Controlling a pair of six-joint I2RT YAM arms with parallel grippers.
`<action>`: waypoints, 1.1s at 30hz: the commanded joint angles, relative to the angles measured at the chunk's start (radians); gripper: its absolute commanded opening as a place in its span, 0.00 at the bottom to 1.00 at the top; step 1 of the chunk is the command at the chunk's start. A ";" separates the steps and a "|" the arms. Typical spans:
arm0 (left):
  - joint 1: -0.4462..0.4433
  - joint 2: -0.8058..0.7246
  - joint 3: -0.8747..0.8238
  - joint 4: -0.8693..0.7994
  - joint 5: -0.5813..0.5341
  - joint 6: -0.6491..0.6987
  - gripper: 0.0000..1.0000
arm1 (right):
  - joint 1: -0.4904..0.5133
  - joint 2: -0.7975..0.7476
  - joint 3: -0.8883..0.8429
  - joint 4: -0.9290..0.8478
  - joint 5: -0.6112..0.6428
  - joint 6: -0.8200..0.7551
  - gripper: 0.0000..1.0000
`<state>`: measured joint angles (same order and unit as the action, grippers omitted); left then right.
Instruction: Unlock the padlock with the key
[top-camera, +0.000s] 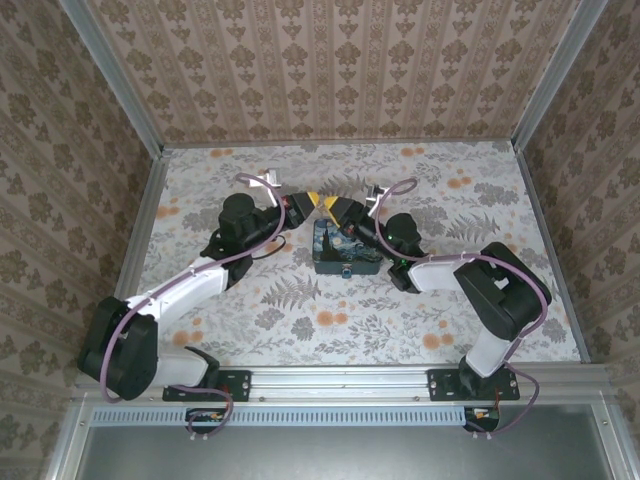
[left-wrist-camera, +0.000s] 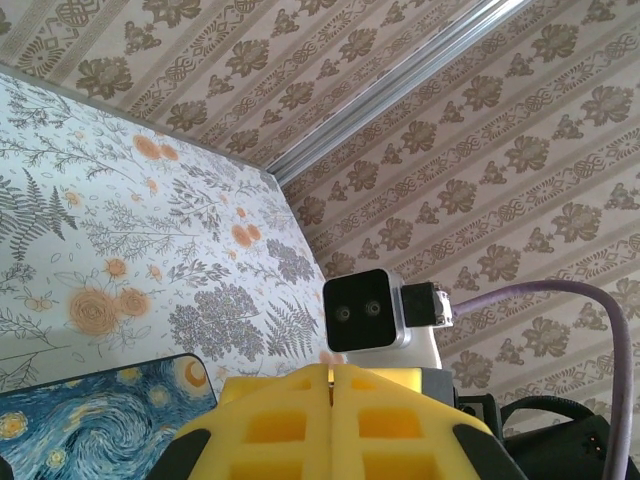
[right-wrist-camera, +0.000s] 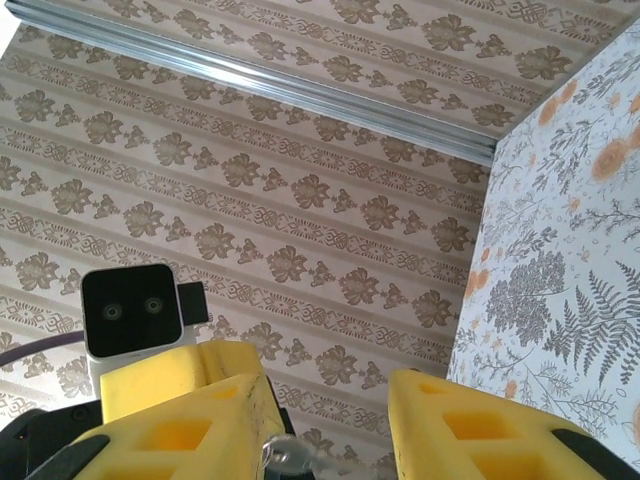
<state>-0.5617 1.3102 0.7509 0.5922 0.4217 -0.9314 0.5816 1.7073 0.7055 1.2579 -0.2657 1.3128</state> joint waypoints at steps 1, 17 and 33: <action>-0.004 0.008 -0.010 0.040 -0.004 -0.006 0.00 | 0.006 -0.020 0.029 0.054 0.014 -0.014 0.38; -0.007 0.014 -0.018 0.034 -0.011 0.004 0.00 | 0.006 -0.031 0.029 0.055 0.011 -0.019 0.35; -0.017 0.029 -0.013 0.041 -0.021 0.001 0.00 | 0.030 0.008 0.065 0.061 -0.012 -0.007 0.27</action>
<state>-0.5701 1.3338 0.7452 0.5922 0.4107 -0.9310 0.6014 1.7020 0.7422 1.2625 -0.2623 1.3102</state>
